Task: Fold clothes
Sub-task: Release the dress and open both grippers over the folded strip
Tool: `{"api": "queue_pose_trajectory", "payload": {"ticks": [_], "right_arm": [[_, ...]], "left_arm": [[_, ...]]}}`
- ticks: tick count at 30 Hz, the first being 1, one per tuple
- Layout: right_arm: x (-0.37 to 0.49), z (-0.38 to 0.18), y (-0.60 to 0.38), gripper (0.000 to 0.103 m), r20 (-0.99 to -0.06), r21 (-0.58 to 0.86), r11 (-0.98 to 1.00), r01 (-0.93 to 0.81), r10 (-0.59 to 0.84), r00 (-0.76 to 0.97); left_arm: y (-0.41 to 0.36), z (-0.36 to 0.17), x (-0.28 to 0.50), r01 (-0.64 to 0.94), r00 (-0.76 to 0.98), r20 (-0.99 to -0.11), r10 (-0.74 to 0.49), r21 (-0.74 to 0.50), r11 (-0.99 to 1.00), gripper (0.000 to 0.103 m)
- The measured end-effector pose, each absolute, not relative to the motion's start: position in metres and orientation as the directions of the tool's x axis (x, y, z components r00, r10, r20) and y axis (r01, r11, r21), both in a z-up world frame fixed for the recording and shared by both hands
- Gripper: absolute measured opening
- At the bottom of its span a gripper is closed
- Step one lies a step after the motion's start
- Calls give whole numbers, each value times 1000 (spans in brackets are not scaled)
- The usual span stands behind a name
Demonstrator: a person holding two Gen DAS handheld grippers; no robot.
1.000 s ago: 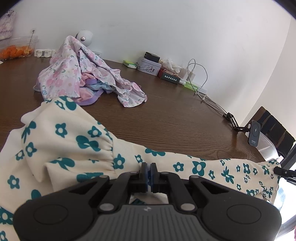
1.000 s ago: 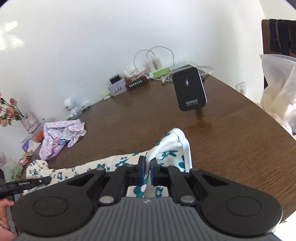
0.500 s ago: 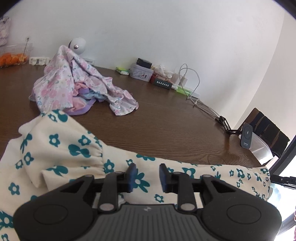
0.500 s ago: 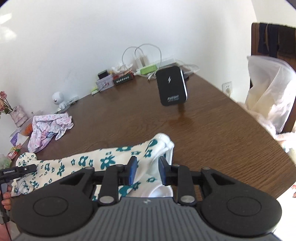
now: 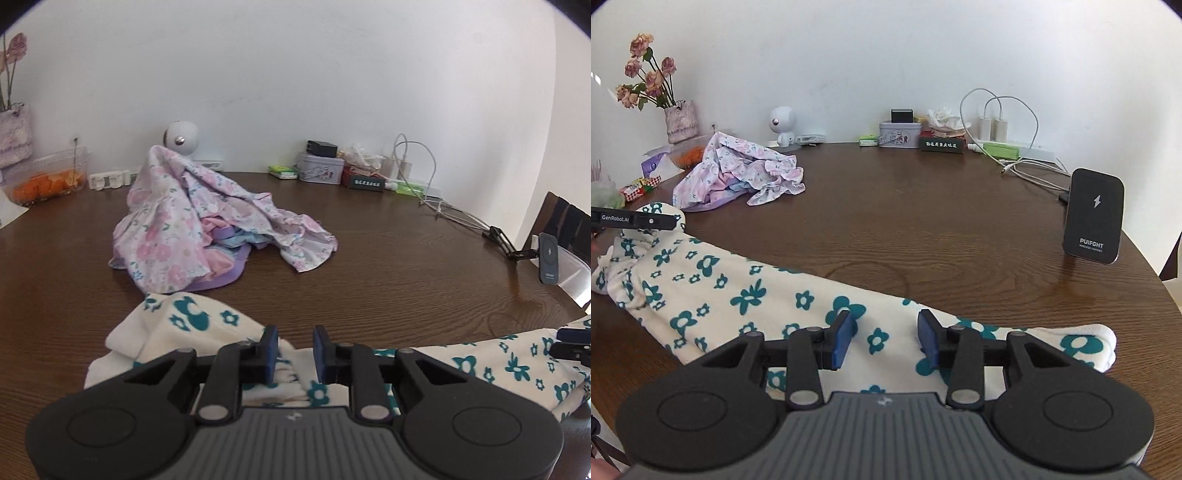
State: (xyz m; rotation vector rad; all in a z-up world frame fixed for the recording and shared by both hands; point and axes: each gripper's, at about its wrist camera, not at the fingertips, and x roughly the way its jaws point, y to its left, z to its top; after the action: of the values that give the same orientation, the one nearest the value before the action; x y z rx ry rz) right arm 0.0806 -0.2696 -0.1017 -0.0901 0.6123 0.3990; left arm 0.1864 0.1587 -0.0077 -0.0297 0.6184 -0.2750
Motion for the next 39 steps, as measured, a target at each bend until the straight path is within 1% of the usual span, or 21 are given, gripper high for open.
{"api": "queue_pose_trajectory", "payload": {"ticks": [3, 4, 5, 7, 11, 13, 18, 22, 27, 28, 29, 30, 31, 32, 33, 34, 35, 37, 39], "right_arm": [[74, -102, -285, 40, -576, 27, 935, -354, 303, 759], [72, -102, -291, 42, -576, 24, 940, -342, 292, 763], [72, -104, -295, 43, -580, 26, 941, -338, 289, 762], [70, -107, -304, 46, -587, 28, 944, -330, 283, 759], [74, -115, -302, 49, -582, -15, 936, -352, 278, 764], [82, -115, -303, 49, -577, -12, 930, -368, 295, 762], [103, -113, -306, 50, -592, -12, 907, -421, 333, 734], [116, -113, -311, 53, -600, 4, 892, -452, 364, 712], [123, -110, -313, 54, -605, 13, 883, -469, 380, 699], [122, -108, -313, 57, -605, 15, 882, -471, 383, 698], [118, -104, -314, 59, -598, 23, 882, -471, 390, 700], [111, -98, -315, 65, -585, 35, 880, -474, 402, 704], [101, -90, -318, 78, -563, 49, 877, -478, 420, 712], [92, -83, -320, 84, -542, 63, 874, -483, 436, 719], [84, -79, -322, 92, -536, 63, 877, -476, 432, 725], [76, -76, -325, 102, -530, 64, 881, -469, 428, 732], [68, -73, -327, 103, -523, 65, 884, -462, 424, 739], [53, -66, -332, 103, -511, 66, 891, -448, 416, 752], [37, -60, -337, 103, -498, 68, 898, -435, 408, 765]], "left_arm": [[182, -16, 184, 192, 779, -585, -227, -123, 974, 15], [189, -18, 182, 178, 781, -583, -223, -134, 975, 13], [195, -20, 179, 166, 784, -581, -220, -146, 975, 10], [203, -24, 176, 150, 787, -576, -221, -169, 974, 9], [204, -27, 173, 116, 790, -577, -208, -192, 975, 8], [203, -28, 171, 95, 792, -577, -199, -206, 974, 8], [196, -23, 171, 67, 773, -614, -160, -172, 983, 8], [191, -22, 173, 46, 770, -624, -135, -157, 987, 8], [187, -17, 177, 42, 757, -642, -120, -135, 990, 8], [185, -14, 176, 48, 757, -642, -118, -126, 991, 10], [183, -9, 173, 57, 763, -635, -119, -118, 991, 19], [180, -3, 167, 71, 777, -618, -124, -111, 991, 28], [177, 4, 161, 84, 793, -595, -131, -106, 991, 50], [172, 11, 153, 95, 814, -564, -138, -105, 990, 69], [167, 19, 144, 107, 835, -531, -146, -104, 989, 84], [161, 27, 135, 120, 851, -501, -156, -104, 987, 89], [154, 32, 127, 132, 861, -481, -166, -105, 986, 95], [137, 39, 113, 162, 866, -462, -194, -108, 981, 99], [117, 40, 99, 197, 852, -473, -225, -108, 974, 102]]}}
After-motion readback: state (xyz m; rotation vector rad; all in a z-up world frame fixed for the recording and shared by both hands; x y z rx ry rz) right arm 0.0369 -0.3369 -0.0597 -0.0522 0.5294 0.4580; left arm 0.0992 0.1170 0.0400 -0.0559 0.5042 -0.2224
